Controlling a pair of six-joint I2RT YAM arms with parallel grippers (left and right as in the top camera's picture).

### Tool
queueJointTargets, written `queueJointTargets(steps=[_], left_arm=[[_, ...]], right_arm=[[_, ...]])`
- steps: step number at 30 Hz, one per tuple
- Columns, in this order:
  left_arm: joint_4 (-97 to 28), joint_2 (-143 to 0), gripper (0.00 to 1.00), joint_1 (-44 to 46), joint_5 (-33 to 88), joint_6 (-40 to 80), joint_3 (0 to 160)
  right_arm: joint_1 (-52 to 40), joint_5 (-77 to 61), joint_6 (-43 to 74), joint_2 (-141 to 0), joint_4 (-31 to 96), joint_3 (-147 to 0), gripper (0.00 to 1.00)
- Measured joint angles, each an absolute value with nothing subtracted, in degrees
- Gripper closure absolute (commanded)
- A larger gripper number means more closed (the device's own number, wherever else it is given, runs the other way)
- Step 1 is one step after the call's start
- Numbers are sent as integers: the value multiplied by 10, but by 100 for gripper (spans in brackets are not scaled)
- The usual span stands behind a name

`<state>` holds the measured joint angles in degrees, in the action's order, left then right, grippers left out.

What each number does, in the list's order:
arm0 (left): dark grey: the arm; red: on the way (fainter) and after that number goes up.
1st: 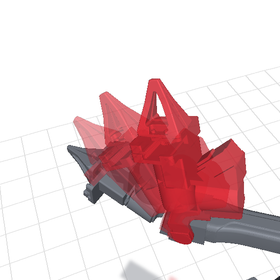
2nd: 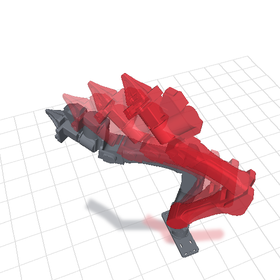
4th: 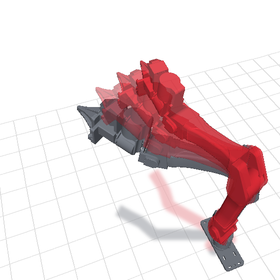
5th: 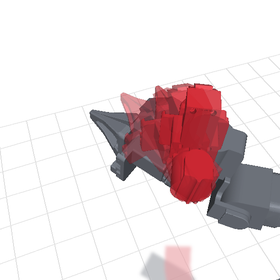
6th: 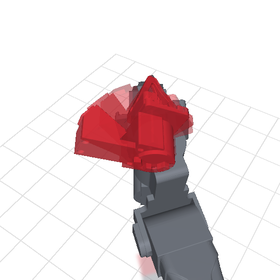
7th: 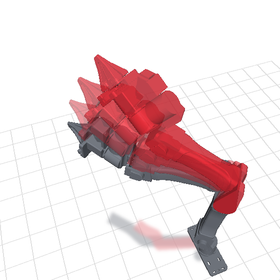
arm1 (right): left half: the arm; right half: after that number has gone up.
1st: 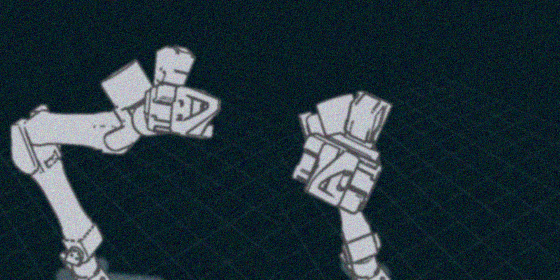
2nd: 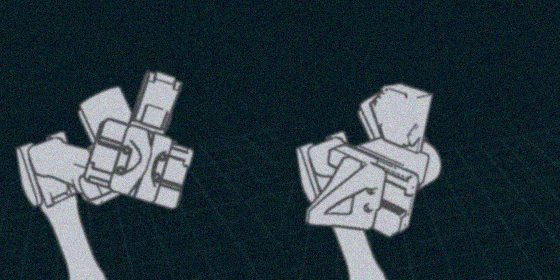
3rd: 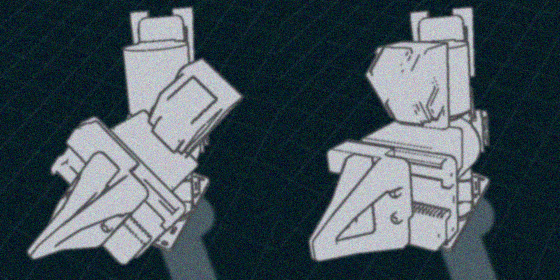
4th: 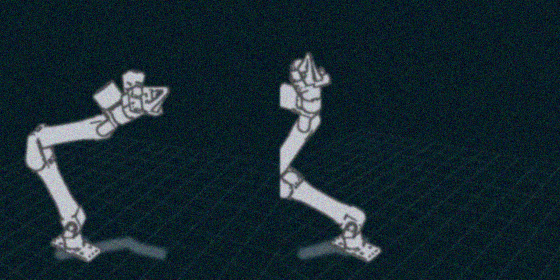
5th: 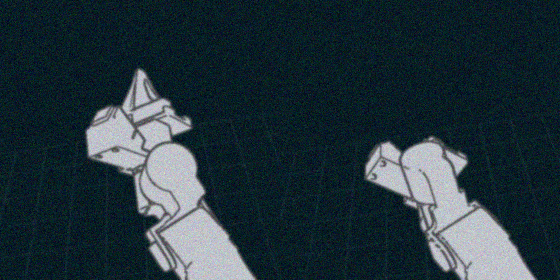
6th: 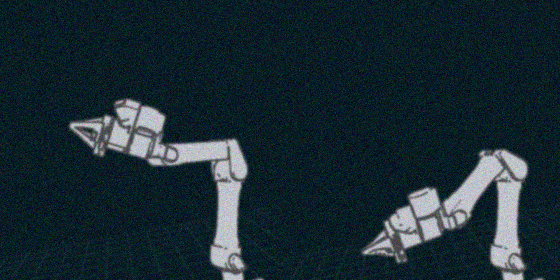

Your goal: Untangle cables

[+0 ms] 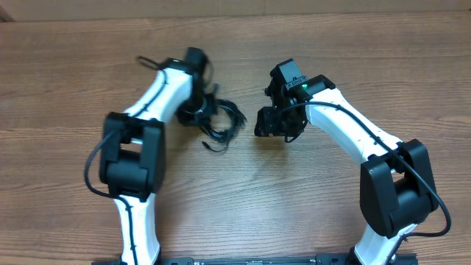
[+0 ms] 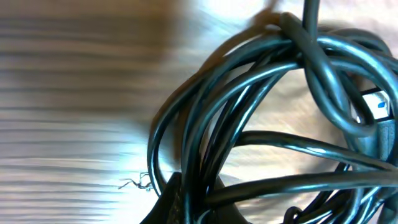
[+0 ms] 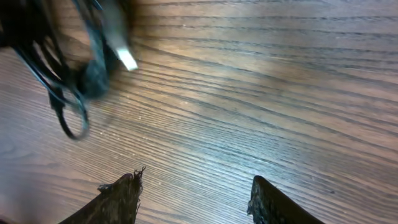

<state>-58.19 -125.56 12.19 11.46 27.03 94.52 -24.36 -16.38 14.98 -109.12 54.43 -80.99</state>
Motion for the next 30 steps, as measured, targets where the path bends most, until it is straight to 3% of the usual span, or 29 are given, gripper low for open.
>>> queueJointTargets(steps=[3,4,6,16,19,20,22,30], left_arm=[[-585,-1256,95,83,141,305,945],[-589,-1256,70,69,150,316,945],[-592,-1256,60,63,172,310,945],[-693,-1257,62,70,257,159,1003],[-716,-1257,68,74,254,112,1064],[-717,-1257,76,77,250,102,1077],[-712,-1257,81,87,237,86,1091],[-677,-1256,78,159,166,-16,1059]], right_arm=[[-244,-168,150,-1091,544,-810,44],[-244,-170,150,-1091,545,-810,43],[-244,-176,149,-1091,543,-810,43],[-244,-211,172,-1091,507,-810,44],[-244,-213,196,-1091,491,-810,45],[-244,-215,205,-1091,480,-810,45],[-244,-217,216,-1091,460,-810,44],[-243,-219,269,-1115,405,-810,42]])
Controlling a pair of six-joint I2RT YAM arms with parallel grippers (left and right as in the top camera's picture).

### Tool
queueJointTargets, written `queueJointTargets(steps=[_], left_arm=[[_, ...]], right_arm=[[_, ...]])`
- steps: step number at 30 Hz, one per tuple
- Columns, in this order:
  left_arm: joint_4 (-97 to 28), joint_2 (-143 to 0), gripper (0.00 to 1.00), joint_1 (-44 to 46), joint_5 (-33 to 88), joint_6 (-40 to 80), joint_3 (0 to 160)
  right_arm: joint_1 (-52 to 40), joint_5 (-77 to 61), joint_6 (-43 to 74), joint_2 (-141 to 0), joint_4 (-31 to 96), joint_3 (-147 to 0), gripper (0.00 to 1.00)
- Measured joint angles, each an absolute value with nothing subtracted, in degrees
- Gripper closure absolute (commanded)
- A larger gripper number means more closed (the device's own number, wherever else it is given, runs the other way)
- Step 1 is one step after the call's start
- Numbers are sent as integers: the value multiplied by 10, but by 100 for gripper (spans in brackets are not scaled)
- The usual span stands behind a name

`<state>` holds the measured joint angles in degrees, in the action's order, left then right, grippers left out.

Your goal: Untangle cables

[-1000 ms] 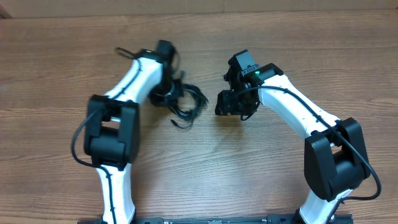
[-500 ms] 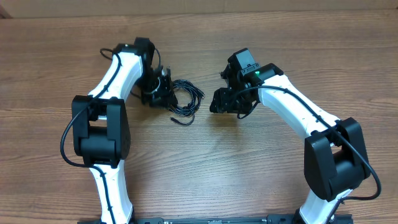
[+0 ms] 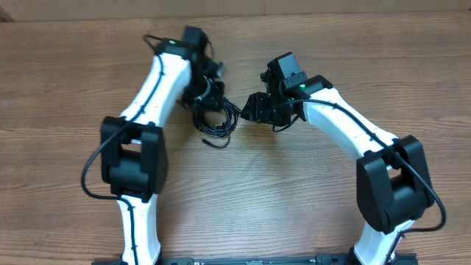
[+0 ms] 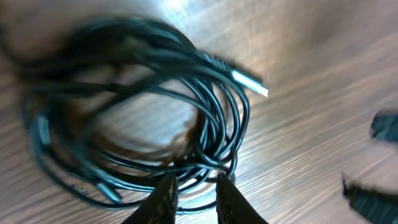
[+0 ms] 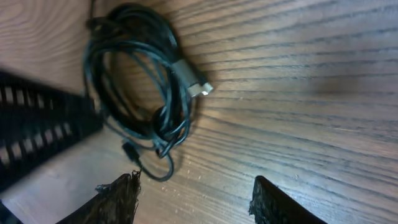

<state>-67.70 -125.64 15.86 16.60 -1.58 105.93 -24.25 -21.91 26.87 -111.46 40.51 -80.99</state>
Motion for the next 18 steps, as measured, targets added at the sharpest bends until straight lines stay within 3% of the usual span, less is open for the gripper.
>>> queueJointTargets(steps=[9,18], left_arm=[[-670,-1256,78,199,69,-76,1021],[-607,-1256,71,194,67,-97,963]], right_arm=[[-237,-239,296,-1178,360,-810,42],[-237,-251,300,-1201,307,-810,41]])
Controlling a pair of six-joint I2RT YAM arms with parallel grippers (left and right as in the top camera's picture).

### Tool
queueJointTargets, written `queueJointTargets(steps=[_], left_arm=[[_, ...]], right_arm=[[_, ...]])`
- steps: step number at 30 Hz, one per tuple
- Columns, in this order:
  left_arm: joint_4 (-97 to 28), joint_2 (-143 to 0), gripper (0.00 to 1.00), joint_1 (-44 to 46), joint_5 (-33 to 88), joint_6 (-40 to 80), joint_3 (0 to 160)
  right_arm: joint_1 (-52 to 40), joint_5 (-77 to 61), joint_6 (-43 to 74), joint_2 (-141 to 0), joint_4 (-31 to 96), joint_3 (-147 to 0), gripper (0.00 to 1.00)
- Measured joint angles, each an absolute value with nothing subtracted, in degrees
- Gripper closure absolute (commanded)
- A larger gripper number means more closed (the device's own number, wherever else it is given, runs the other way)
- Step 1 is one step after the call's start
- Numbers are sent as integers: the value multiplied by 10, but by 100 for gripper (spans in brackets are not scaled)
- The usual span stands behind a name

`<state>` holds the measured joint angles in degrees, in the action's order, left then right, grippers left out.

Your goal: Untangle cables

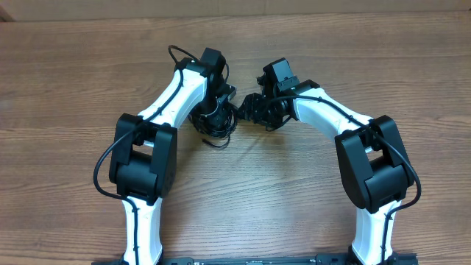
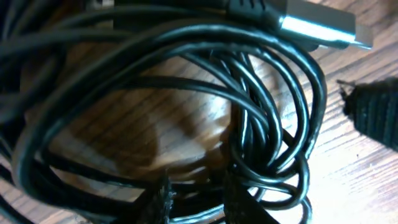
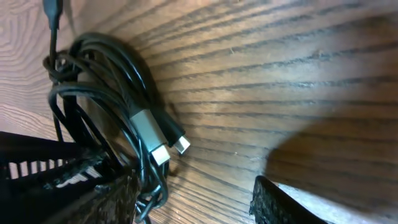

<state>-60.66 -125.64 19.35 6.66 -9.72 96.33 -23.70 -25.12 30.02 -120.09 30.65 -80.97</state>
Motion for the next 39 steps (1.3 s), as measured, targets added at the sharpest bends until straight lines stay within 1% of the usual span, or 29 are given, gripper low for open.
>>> queueJointTargets(steps=[3,7,8,10,12,18,21,24,26,28,29,30,32,33,34,35,36,38,39], left_arm=[[-594,-1256,75,194,69,-110,960],[-597,-1256,86,194,73,-120,955],[-602,-1256,88,194,73,-112,955],[-611,-1256,89,194,75,-89,954],[-622,-1256,96,195,80,-51,950],[-648,-1256,95,206,82,84,938],[-633,-1253,96,210,81,143,936],[-615,-1235,95,211,79,174,933],[-609,-1210,92,211,75,184,933],[-603,-1173,79,211,70,183,933],[-602,-1156,70,211,67,180,933],[-602,-1140,65,211,64,173,933],[-602,-1114,78,211,57,157,934],[-604,-1107,80,211,55,145,934],[-609,-1103,92,211,53,135,934],[-615,-1103,96,211,52,131,934],[-622,-1103,95,211,52,127,934],[-629,-1103,90,211,47,106,933],[-629,-1104,90,211,45,102,933]], right_arm=[[-237,-248,300,-1201,307,-810,41],[-237,-230,300,-1201,322,-810,41],[-237,-224,300,-1201,329,-810,41],[-237,-220,300,-1201,334,-810,41],[-237,-216,300,-1201,336,-810,41],[-237,-213,295,-1201,341,-810,40],[-237,-216,291,-1201,356,-810,39],[-237,-220,285,-1200,372,-811,38],[-237,-222,278,-1200,377,-811,37],[-237,-223,270,-1200,377,-811,37],[-237,-224,268,-1200,377,-811,37],[-236,-224,267,-1200,377,-811,37],[-237,-225,265,-1200,377,-811,37],[-237,-225,265,-1200,377,-811,37],[-237,-225,264,-1200,377,-811,37],[-237,-225,263,-1200,377,-811,36],[-236,-225,263,-1200,377,-811,36],[-237,-225,263,-1200,377,-811,36],[-237,-225,262,-1200,377,-811,36]])
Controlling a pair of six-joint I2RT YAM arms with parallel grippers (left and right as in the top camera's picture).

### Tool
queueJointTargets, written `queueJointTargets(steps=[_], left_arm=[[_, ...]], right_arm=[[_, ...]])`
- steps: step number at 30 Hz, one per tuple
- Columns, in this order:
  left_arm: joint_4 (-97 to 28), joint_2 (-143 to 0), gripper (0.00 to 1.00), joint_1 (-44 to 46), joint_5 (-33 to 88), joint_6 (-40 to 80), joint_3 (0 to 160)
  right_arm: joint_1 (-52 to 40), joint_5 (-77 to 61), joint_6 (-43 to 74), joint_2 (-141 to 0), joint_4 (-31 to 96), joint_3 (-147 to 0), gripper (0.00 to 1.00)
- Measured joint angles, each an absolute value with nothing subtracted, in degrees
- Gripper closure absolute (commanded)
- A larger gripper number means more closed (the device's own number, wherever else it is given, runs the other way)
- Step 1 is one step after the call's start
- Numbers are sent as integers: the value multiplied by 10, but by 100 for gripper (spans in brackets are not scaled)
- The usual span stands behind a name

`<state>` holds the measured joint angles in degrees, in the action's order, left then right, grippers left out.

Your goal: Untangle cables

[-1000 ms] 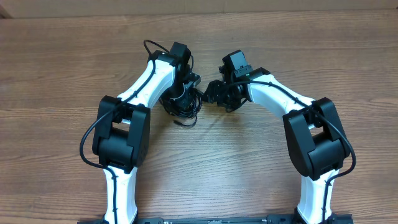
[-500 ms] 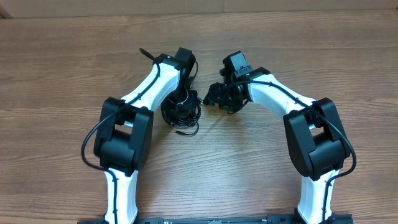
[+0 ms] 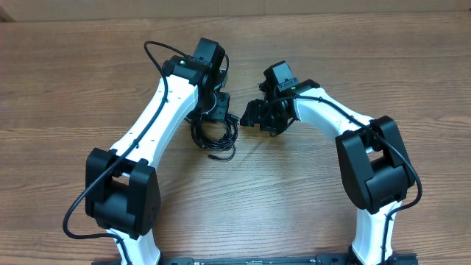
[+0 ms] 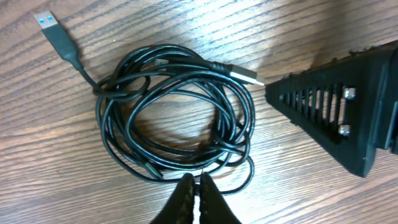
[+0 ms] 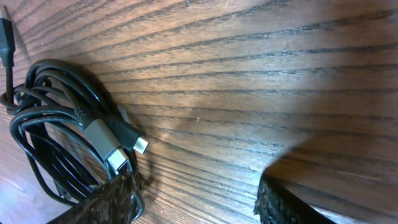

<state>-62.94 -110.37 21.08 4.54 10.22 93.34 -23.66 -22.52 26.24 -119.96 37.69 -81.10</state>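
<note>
A coil of black cables (image 3: pixel 215 138) lies on the wooden table, filling the left wrist view (image 4: pixel 246 118). A blue-tipped USB plug (image 4: pixel 50 25) trails off at the top left and a silver plug (image 4: pixel 245 74) points right. My left gripper (image 4: pixel 196 185) is shut above the coil's near edge, with no strand visible between its tips. My right gripper (image 5: pixel 199 193) is open just right of the coil (image 5: pixel 93 99), its left finger (image 5: pixel 115 196) against the grey plug (image 5: pixel 102 140). It also shows in the left wrist view (image 4: pixel 336 112).
The bare wooden table (image 3: pixel 353 44) stretches all round the coil. Both arms reach in from the front edge and meet near the middle of the far half. A cable from the left arm loops over the wood at the upper left.
My left gripper was low with its fingers slightly apart among the strands; now it is shut and higher, with the whole coil in view. The coil lies more spread out. My right gripper stays open beside it.
At first my left gripper was in the coil and my right gripper stood open well to the right. Then the right gripper was nearer, with the coil in its view. Then both were at the coil. Now the left is shut above it.
</note>
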Motion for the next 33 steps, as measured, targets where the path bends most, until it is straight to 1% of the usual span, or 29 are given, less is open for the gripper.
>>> queueJointTargets(steps=[1,3,6,8,12,13,14,16,21,25,30,33], left_arm=[[-631,-1104,90,211,43,100,933],[-642,-1110,96,211,40,104,933],[-656,-1123,96,210,45,139,930],[-655,-1132,96,210,55,180,926],[-658,-1139,95,210,71,306,918],[-658,-1139,93,210,73,344,917],[-658,-1139,87,210,75,375,916],[-656,-1139,83,210,79,446,911],[-640,-1139,77,215,84,575,884],[-589,-1139,76,222,86,623,864],[-556,-1139,83,224,95,649,841],[-545,-1139,83,224,97,656,822]], right_arm=[[-237,-225,262,-1200,377,-811,36],[-237,-225,260,-1199,377,-811,36],[-237,-226,258,-1199,377,-811,36],[-237,-226,257,-1199,377,-811,36],[-237,-227,256,-1199,375,-811,36],[-237,-226,256,-1199,375,-811,36],[-237,-226,256,-1199,375,-811,36],[-237,-226,256,-1200,375,-811,36],[-237,-226,256,-1199,375,-811,36],[-237,-226,255,-1199,375,-811,36],[-237,-226,255,-1199,375,-811,36],[-237,-226,255,-1199,375,-811,36]])
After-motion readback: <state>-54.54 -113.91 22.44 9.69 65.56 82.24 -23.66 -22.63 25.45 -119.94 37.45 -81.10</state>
